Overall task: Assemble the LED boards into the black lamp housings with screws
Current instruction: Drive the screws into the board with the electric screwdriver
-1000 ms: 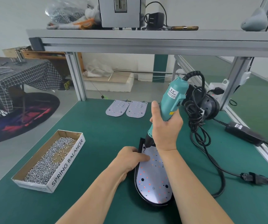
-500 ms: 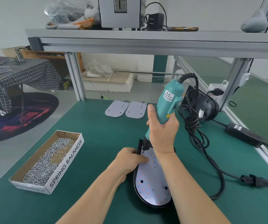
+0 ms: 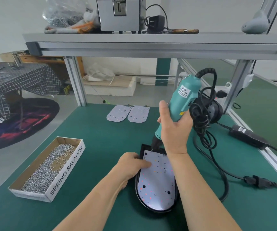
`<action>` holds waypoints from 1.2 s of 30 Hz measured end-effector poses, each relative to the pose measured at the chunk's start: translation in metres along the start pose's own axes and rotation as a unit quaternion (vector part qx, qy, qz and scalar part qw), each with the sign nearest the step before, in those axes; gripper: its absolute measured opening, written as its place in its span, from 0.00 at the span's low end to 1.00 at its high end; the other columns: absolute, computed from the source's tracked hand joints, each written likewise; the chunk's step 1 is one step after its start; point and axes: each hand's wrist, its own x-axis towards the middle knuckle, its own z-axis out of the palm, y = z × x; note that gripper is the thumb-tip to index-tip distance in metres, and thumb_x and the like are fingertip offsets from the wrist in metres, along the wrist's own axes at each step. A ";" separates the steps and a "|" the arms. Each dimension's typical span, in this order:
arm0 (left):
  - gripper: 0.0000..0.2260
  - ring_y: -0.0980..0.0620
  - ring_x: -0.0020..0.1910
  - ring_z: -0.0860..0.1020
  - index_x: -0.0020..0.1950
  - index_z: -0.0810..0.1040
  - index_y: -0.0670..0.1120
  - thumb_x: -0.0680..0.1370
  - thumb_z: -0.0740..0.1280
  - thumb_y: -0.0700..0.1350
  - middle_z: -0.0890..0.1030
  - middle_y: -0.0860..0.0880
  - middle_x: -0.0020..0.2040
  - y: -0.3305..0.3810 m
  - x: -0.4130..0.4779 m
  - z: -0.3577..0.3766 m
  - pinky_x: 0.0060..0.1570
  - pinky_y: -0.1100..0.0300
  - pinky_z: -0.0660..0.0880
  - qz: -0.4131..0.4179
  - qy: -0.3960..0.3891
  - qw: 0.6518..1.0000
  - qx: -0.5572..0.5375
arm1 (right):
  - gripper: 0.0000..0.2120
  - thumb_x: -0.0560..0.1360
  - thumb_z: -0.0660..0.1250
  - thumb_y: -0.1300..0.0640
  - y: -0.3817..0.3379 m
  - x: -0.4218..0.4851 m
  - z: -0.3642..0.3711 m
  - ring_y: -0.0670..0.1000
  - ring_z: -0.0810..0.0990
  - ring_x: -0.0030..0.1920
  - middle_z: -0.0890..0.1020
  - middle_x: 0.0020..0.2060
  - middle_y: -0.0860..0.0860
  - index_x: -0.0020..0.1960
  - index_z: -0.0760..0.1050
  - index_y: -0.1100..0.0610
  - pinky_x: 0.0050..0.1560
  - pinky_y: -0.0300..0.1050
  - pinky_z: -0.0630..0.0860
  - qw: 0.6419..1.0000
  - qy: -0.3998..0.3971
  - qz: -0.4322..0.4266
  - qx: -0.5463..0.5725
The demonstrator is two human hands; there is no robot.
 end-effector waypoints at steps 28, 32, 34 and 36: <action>0.08 0.40 0.42 0.86 0.48 0.81 0.33 0.74 0.74 0.38 0.87 0.42 0.40 -0.012 0.012 0.004 0.48 0.47 0.81 0.023 0.038 0.998 -0.040 | 0.21 0.78 0.67 0.43 0.069 0.044 -0.145 0.59 0.73 0.61 0.74 0.59 0.56 0.61 0.72 0.58 0.57 0.52 0.73 0.682 -0.207 0.081 -0.696; 0.13 0.37 0.47 0.85 0.51 0.79 0.30 0.74 0.74 0.39 0.87 0.40 0.43 -0.012 0.016 0.004 0.52 0.43 0.81 0.022 0.060 0.997 -0.049 | 0.05 0.79 0.63 0.61 0.065 0.029 -0.121 0.58 0.76 0.50 0.75 0.49 0.53 0.53 0.69 0.58 0.46 0.48 0.70 0.661 -0.321 0.167 -0.657; 0.14 0.37 0.46 0.85 0.50 0.78 0.29 0.75 0.74 0.40 0.86 0.39 0.44 -0.015 0.020 0.003 0.49 0.44 0.81 0.024 0.076 0.995 -0.063 | 0.02 0.80 0.62 0.61 0.060 0.024 -0.114 0.57 0.78 0.46 0.78 0.44 0.53 0.50 0.71 0.60 0.43 0.48 0.72 0.695 -0.356 0.189 -0.596; 0.14 0.41 0.40 0.82 0.48 0.77 0.31 0.76 0.73 0.42 0.85 0.38 0.44 -0.018 0.025 0.004 0.44 0.50 0.77 0.030 0.081 0.994 -0.066 | 0.08 0.82 0.61 0.59 0.057 0.014 -0.107 0.50 0.84 0.42 0.81 0.45 0.53 0.51 0.76 0.63 0.44 0.47 0.74 0.783 -0.352 0.242 -0.452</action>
